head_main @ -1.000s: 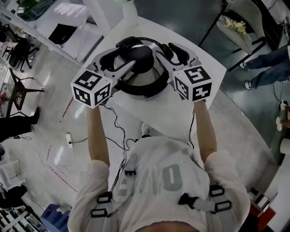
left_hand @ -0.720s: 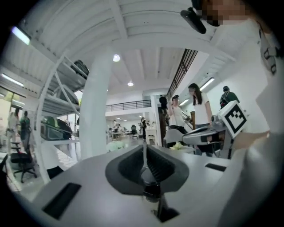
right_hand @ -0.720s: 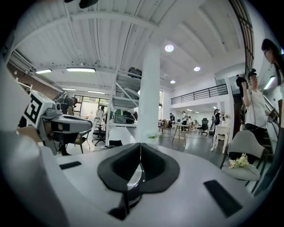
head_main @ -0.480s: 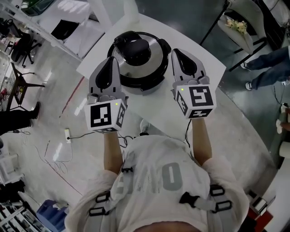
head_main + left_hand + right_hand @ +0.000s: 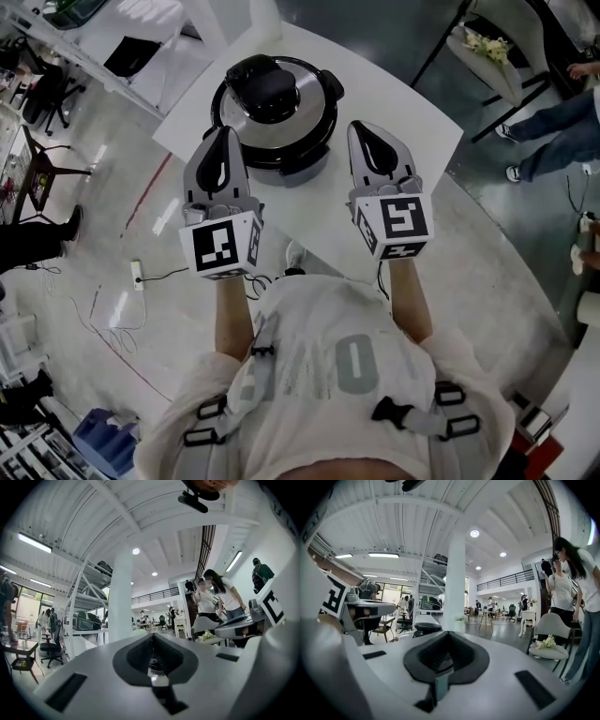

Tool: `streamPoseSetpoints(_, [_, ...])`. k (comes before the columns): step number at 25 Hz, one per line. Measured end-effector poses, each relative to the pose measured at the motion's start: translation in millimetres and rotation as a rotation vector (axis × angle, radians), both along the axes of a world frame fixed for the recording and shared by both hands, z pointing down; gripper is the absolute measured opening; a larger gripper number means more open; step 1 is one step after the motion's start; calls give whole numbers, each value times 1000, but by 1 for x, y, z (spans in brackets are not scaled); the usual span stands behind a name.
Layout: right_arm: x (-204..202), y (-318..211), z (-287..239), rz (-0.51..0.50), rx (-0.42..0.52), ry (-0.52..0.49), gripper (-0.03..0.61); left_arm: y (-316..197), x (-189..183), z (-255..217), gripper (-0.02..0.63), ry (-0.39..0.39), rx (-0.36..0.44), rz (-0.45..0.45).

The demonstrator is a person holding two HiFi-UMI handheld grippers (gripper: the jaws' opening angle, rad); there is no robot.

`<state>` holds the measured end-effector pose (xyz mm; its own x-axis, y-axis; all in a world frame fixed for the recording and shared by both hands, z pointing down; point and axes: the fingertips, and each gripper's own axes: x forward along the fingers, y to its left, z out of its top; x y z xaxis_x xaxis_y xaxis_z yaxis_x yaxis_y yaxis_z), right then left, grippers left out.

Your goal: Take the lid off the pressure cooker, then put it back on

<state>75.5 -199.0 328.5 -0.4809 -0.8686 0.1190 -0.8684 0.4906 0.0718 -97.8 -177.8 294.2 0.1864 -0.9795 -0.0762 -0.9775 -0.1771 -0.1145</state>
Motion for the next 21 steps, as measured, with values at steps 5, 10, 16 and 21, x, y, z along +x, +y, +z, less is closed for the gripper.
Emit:
streamPoseSetpoints(5, [2,0,-11,-6,25,-7,9,2,6,-3,18,3,7,8])
streamPoseSetpoints(10, [2,-1,-15,-6,35,-3,9,2,8,-5,18,-5,4,12])
streamPoseSetpoints(16, [2,-1,-15,-5,33,1,9,0,9,-7,18,-13,0,23])
streamPoseSetpoints(21, [0,1,-12,-7,28,5,9,-1,10,-5,18,-25,-8,31])
